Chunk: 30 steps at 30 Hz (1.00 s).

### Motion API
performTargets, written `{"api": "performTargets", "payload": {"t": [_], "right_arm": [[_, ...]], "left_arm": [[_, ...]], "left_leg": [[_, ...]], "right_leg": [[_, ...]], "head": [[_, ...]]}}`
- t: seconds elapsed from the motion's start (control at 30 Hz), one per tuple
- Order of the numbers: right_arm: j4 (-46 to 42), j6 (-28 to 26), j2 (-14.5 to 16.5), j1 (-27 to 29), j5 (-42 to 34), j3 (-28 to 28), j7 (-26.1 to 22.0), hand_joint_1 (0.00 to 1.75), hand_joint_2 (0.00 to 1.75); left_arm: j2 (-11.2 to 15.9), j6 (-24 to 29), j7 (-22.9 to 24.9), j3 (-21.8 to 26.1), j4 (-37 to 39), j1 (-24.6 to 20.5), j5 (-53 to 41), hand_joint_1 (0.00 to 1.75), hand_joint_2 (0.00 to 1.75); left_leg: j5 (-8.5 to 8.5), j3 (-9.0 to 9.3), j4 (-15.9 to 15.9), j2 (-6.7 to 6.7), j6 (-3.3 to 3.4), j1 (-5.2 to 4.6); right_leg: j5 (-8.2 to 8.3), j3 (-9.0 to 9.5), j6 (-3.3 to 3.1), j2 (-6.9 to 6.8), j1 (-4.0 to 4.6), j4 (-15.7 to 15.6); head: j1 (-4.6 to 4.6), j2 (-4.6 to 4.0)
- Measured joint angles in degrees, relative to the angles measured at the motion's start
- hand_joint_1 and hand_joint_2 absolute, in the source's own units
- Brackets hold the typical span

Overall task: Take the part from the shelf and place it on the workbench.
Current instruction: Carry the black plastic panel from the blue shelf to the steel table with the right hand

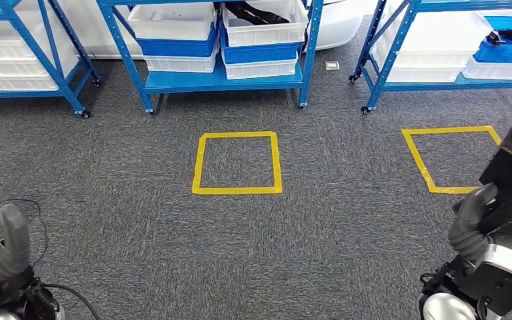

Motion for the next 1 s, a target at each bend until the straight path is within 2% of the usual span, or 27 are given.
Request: {"api": "performTargets", "payload": {"t": [0.1,0.13,0.17,0.2,0.27,0.3,0.33,0.37,0.47,0.53,0.6,0.63,0.67,0.7,0.73,0.77,0.8,0.83,0.87,0.93,0.97,1.0], "right_arm": [[0.09,-0.10,0.25,-0.54,2.08,-0.24,0.90,1.75,1.75],[0.16,-0.18,0.30,-0.58,2.55,-0.26,1.12,1.75,1.75],[0.22,-0.26,0.37,-0.60,2.89,-0.29,1.32,1.75,1.75],[0.27,-0.31,0.43,-0.62,3.14,-0.31,1.47,1.75,1.75],[0.32,-0.36,0.56,-0.78,3.48,-0.31,1.58,1.75,1.75],[0.34,-0.37,0.63,-0.88,3.61,-0.30,1.61,1.75,1.75],[0.39,-0.38,0.70,-0.99,3.73,-0.30,1.66,1.75,1.75],[0.44,-0.38,0.75,-1.08,3.84,-0.31,1.76,1.75,1.75],[0.62,-0.38,0.93,-1.42,4.18,-0.32,2.21,1.75,1.75],[0.67,-0.38,1.09,-1.64,4.38,-0.29,2.37,1.75,1.75],[0.74,-0.38,1.16,-1.68,4.58,-0.29,2.40,1.75,1.75],[0.81,-0.38,1.17,-1.67,4.66,-0.29,2.41,1.75,1.75],[0.90,-0.38,1.17,-1.66,4.73,-0.29,2.41,1.75,1.75],[0.97,-0.38,1.19,-1.66,4.78,-0.29,2.42,1.75,1.75],[1.01,-0.38,1.20,-1.67,4.82,-0.29,2.44,1.75,1.75],[1.03,-0.38,1.23,-1.71,4.86,-0.29,2.47,1.75,1.75],[1.04,-0.38,1.25,-1.77,4.91,-0.28,2.55,1.75,1.75],[1.05,-0.38,1.27,-1.87,4.96,-0.26,2.64,1.75,1.75],[1.09,-0.38,1.28,-1.99,5.03,-0.22,2.78,1.75,1.75],[1.21,-0.38,1.31,-2.31,5.14,-0.10,3.13,1.75,1.75],[1.29,-0.38,1.31,-2.50,5.23,-0.06,3.31,1.75,1.75],[1.35,-0.38,1.31,-2.72,5.32,-0.04,3.45,1.75,1.75]], "left_arm": [[-0.47,0.77,0.03,-0.29,0.79,-0.71,0.09,0.00,1.75],[-0.55,1.07,0.03,-0.32,1.03,-0.69,0.18,0.00,1.75],[-0.62,1.30,0.03,-0.32,1.24,-0.66,0.32,0.00,1.75],[-0.68,1.45,0.03,-0.32,1.38,-0.62,0.46,0.00,1.75],[-0.74,1.53,0.03,-0.32,1.51,-0.58,0.65,0.00,1.75],[-0.76,1.54,0.03,-0.30,1.52,-0.56,0.70,0.00,1.75],[-0.79,1.56,0.01,-0.29,1.52,-0.52,0.72,0.00,1.75],[-0.80,1.62,0.00,-0.29,1.52,-0.45,0.74,0.00,1.75],[-0.81,2.09,-0.02,-0.33,1.55,-0.12,0.75,0.00,1.75],[-0.78,2.40,-0.03,-0.31,1.55,0.06,0.75,0.00,1.75],[-0.75,2.56,-0.03,-0.30,1.55,0.39,0.75,0.00,1.75],[-0.76,2.59,-0.03,-0.30,1.55,0.60,0.75,0.00,1.75],[-0.76,2.62,-0.03,-0.30,1.55,0.78,0.75,0.00,1.75],[-0.76,2.64,-0.03,-0.30,1.55,0.88,0.75,0.00,1.75],[-0.76,2.68,-0.03,-0.29,1.55,0.92,0.75,0.00,1.75],[-0.75,2.72,-0.03,-0.29,1.55,0.92,0.75,0.00,1.75],[-0.75,2.76,-0.03,-0.28,1.54,0.92,0.75,0.00,1.75],[-0.76,2.83,-0.03,-0.27,1.51,0.95,0.74,0.00,1.75],[-0.76,2.95,-0.03,-0.22,1.47,1.02,0.74,0.00,1.75],[-0.75,3.19,-0.05,-0.11,1.37,1.30,0.73,0.00,1.75],[-0.75,3.25,-0.05,-0.06,1.31,1.46,0.73,0.00,1.75],[-0.75,3.25,-0.09,-0.03,1.23,1.55,0.76,0.00,1.75]], "left_leg": [[1.70,-1.76,-0.22,0.02,-0.23,0.30],[2.12,-2.39,-0.11,-0.09,-0.42,0.36],[2.47,-2.95,0.06,-0.27,-0.63,0.46],[2.73,-3.47,0.34,-0.52,-0.87,0.62],[2.95,-4.43,1.32,-1.12,-1.40,0.98],[2.96,-4.99,1.97,-1.44,-1.73,1.01],[3.02,-5.51,2.48,-1.75,-2.07,0.98],[3.16,-5.96,2.78,-2.01,-2.44,0.90],[3.21,-6.85,3.42,-2.35,-3.34,1.08],[0.54,-8.66,7.28,-1.61,-3.90,1.32],[-3.61,-12.02,14.96,-0.80,-4.44,1.44],[-4.88,-13.36,18.17,-0.60,-4.57,1.50],[-5.15,-13.78,19.59,-0.46,-4.60,1.53],[-4.27,-12.87,18.49,-0.31,-4.52,1.54],[-2.64,-10.80,15.22,0.02,-4.36,1.54],[-0.99,-8.15,10.82,0.90,-4.15,1.50],[0.19,-5.89,6.96,1.81,-3.94,1.31],[0.82,-4.53,4.40,2.45,-3.68,1.11],[0.94,-4.05,3.23,2.79,-3.46,0.88],[1.23,-4.38,2.97,1.87,-2.84,0.58],[1.55,-4.41,2.72,1.46,-2.48,0.60],[1.94,-4.44,2.45,1.04,-2.02,0.69]], "right_leg": [[-5.68,-4.35,0.04,0.14,-0.45,10.42],[-6.82,-4.95,0.36,0.13,-0.70,12.99],[-7.16,-4.50,0.88,0.13,-0.99,13.61],[-6.67,-2.85,1.55,0.14,-1.30,11.88],[-4.75,2.39,2.89,0.77,-2.08,3.88],[-4.05,4.36,3.09,1.22,-2.28,0.48],[-3.71,5.40,2.97,1.55,-2.34,-1.44],[-3.72,5.52,2.57,1.73,-2.22,-1.88],[-3.00,4.99,1.13,0.77,-2.28,-1.47],[-2.57,4.65,0.27,0.06,-2.46,-1.55],[-2.30,4.13,-0.25,-0.73,-2.24,-1.54],[-2.16,3.89,-0.42,-1.18,-2.14,-1.53],[-2.06,3.71,-0.54,-1.65,-2.07,-1.53],[-2.00,3.63,-0.59,-2.13,-2.03,-1.53],[-1.96,3.66,-0.61,-2.58,-2.02,-1.53],[-1.94,3.75,-0.57,-3.00,-1.97,-1.53],[-1.90,3.82,-0.48,-3.39,-1.80,-1.52],[-1.85,3.84,-0.35,-3.71,-1.62,-1.52],[-1.78,3.84,-0.13,-4.06,-1.46,-1.53],[-1.63,3.84,0.48,-4.83,-1.28,-1.67],[-1.82,3.64,0.80,-4.73,-1.32,-1.48],[-2.44,3.18,0.90,-4.06,-1.35,-0.60]], "head": [[0.37,0.00],[0.36,0.00],[0.37,0.00],[0.37,0.00],[0.41,0.00],[0.44,0.00],[0.43,0.00],[0.41,0.00],[0.33,0.00],[0.17,0.00],[0.00,0.00],[0.01,0.00],[0.00,0.00],[0.00,0.00],[0.00,0.00],[-0.01,0.00],[0.03,0.00],[0.05,0.00],[0.05,0.00],[0.02,0.00],[0.01,0.00],[0.04,0.00]]}}
